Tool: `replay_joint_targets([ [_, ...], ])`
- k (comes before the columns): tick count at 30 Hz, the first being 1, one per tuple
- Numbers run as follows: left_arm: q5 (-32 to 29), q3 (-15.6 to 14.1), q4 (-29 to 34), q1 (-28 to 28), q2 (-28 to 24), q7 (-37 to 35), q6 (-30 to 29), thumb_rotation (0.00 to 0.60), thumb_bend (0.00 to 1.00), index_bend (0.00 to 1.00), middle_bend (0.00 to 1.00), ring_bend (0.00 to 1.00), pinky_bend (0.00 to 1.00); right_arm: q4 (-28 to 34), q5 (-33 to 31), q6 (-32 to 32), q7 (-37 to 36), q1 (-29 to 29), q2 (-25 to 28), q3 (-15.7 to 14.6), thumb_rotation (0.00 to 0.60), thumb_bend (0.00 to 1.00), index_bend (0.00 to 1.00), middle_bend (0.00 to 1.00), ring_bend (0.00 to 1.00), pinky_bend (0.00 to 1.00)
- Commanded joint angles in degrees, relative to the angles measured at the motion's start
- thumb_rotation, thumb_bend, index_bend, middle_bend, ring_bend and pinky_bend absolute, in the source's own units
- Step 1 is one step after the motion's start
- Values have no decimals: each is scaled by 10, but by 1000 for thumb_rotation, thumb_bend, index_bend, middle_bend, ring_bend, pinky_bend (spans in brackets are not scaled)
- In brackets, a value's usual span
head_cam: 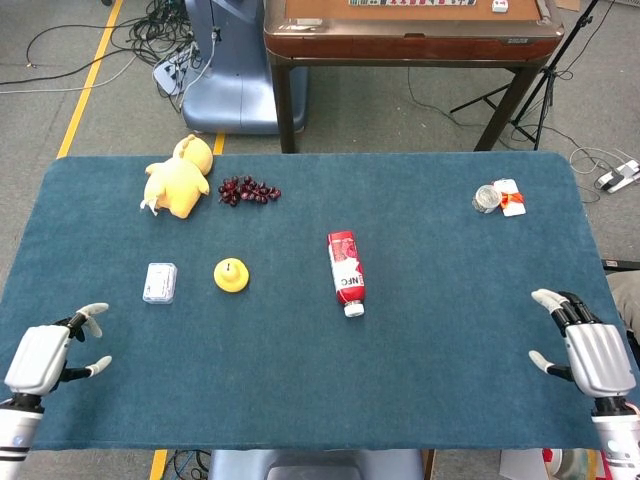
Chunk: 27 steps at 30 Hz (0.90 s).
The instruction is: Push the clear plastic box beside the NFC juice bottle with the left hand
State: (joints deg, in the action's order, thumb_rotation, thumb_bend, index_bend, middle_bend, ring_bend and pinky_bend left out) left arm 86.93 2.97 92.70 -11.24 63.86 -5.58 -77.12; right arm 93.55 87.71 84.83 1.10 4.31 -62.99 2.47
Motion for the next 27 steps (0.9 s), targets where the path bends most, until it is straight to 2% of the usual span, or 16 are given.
replay_joint_targets([
  [1, -16, 21, 21, -43, -13, -4, 52, 600, 272, 275, 834, 831, 946, 4, 0, 7, -4, -2, 4, 4, 600, 0, 217, 248, 156, 486],
  [4, -51, 40, 26, -71, -9, 3, 92, 600, 374, 288, 930, 926, 998, 4, -4, 9, -12, -2, 8, 8, 600, 0, 217, 257, 161, 486],
  [6, -85, 50, 29, -95, -11, -4, 141, 600, 449, 295, 962, 990, 1000, 3, -7, 7, -17, -2, 9, 9, 600, 0, 217, 257, 162, 486],
  [10, -139, 67, 22, -135, -10, 17, 205, 600, 548, 278, 974, 1000, 1000, 2, -8, 1, -22, 0, 10, 8, 600, 5, 217, 258, 162, 486],
  [18, -267, 90, 4, -195, 6, 74, 286, 600, 592, 275, 1000, 1000, 1000, 4, -7, -9, -27, 6, 10, 8, 600, 7, 217, 258, 162, 486],
  [27, -404, 85, -17, -264, 8, 141, 358, 600, 620, 272, 1000, 1000, 1000, 3, -12, -34, -33, 18, 8, 6, 600, 12, 219, 259, 162, 486],
])
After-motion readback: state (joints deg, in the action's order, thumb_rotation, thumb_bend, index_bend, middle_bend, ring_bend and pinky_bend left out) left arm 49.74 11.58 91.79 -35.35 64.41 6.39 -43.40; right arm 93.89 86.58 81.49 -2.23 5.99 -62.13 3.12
